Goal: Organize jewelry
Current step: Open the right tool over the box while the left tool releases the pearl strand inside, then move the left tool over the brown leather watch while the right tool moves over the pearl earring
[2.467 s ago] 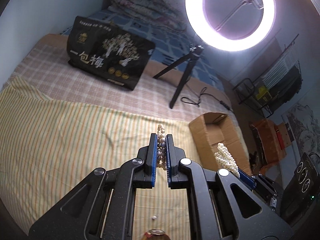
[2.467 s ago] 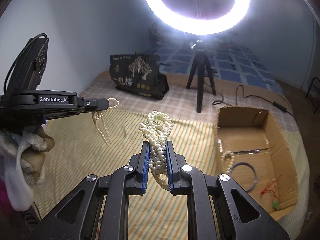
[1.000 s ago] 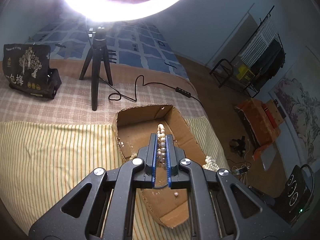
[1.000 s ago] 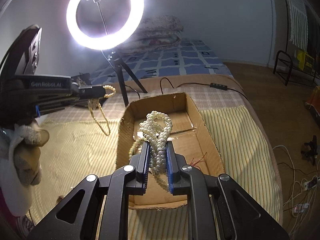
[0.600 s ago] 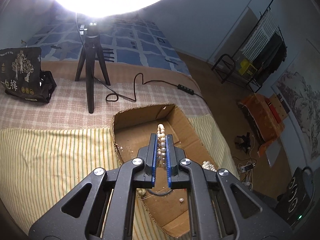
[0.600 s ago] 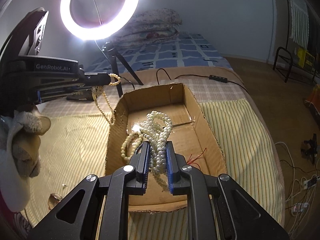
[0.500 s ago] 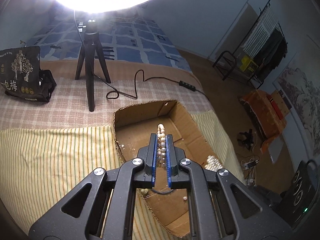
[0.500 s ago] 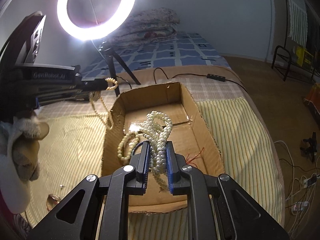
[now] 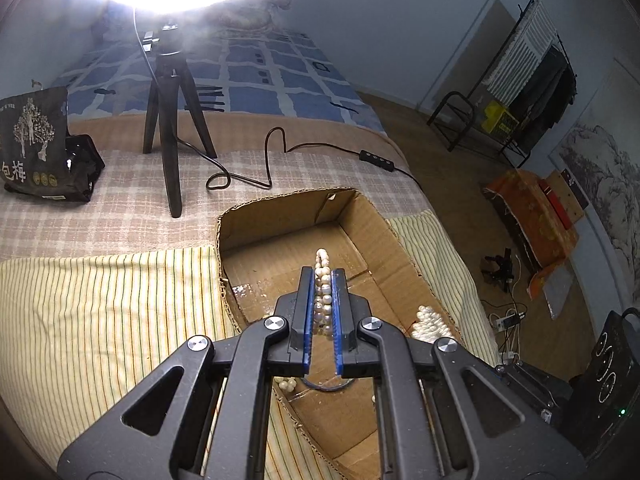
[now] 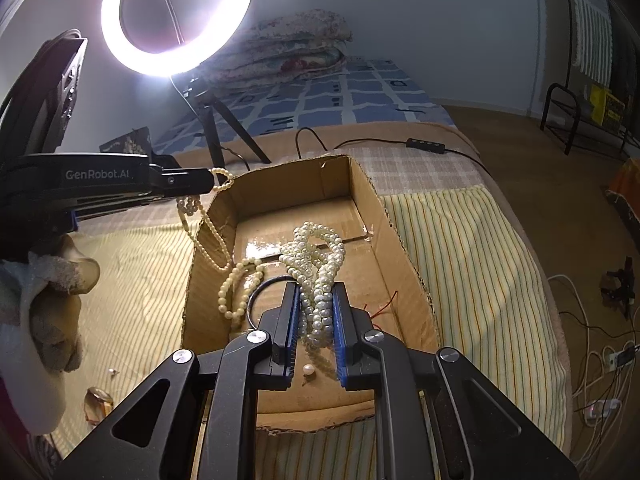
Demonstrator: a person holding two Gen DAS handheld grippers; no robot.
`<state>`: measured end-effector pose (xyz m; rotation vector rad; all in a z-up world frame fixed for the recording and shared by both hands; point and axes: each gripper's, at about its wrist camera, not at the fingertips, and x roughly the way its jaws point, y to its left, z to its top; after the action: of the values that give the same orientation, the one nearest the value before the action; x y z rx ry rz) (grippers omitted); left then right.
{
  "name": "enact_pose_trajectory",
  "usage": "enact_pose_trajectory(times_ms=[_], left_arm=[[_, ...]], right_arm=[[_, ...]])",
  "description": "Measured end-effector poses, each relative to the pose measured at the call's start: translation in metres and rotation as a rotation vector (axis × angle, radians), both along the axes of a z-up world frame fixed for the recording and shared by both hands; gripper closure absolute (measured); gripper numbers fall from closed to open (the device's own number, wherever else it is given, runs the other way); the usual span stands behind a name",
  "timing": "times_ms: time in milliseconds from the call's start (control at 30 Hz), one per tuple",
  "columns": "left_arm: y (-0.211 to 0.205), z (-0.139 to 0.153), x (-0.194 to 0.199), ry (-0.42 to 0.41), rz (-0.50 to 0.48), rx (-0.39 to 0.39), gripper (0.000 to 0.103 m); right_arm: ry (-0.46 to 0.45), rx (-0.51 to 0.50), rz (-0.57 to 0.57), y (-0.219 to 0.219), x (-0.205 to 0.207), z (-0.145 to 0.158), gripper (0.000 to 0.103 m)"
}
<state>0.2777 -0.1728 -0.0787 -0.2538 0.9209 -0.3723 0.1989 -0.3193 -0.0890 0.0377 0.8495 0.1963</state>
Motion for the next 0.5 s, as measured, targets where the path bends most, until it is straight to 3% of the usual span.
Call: enact_pose_trajectory(times_ms=[67,133,200,233,267,500], left_arm=[[0.0008,-0.0004,0.0006,-0.002,0.003,0.0,0.097],[0.0003,-0.0009,0.0008,-0.005,0.01,0.021,0.096],[-0.0001,-0.0021,0.0017,0.002,0.018,0.04,0.062],[0.0005,-0.0021,0.0013,-0.005,0.02,0.032,0.039],[0.0011,-0.0017,0.0007,-0.015,0.023,0.03,0.034],[-0.0016,-0.0041,0.0017,0.012,0.021,0.066,0.032]], right_arm=[[-0.002,-0.004,0.003,0.0007,0.0001,-0.0001,0.086],[-0.003,-0.014,0.003,0.0015,0.0002,-0.0003,0.073],[-0.004,-0.023,-0.007,0.0026,-0.0004,-0.0005,0.037],[-0.008,-0.027,-0.013,0.0029,-0.0011,-0.0005,0.032],[-0.021,-0.037,-0.02,0.0038,-0.0026,0.0003,0.031],[-0.025,-0.081,-0.039,0.0078,-0.0036,-0.0002,0.026]])
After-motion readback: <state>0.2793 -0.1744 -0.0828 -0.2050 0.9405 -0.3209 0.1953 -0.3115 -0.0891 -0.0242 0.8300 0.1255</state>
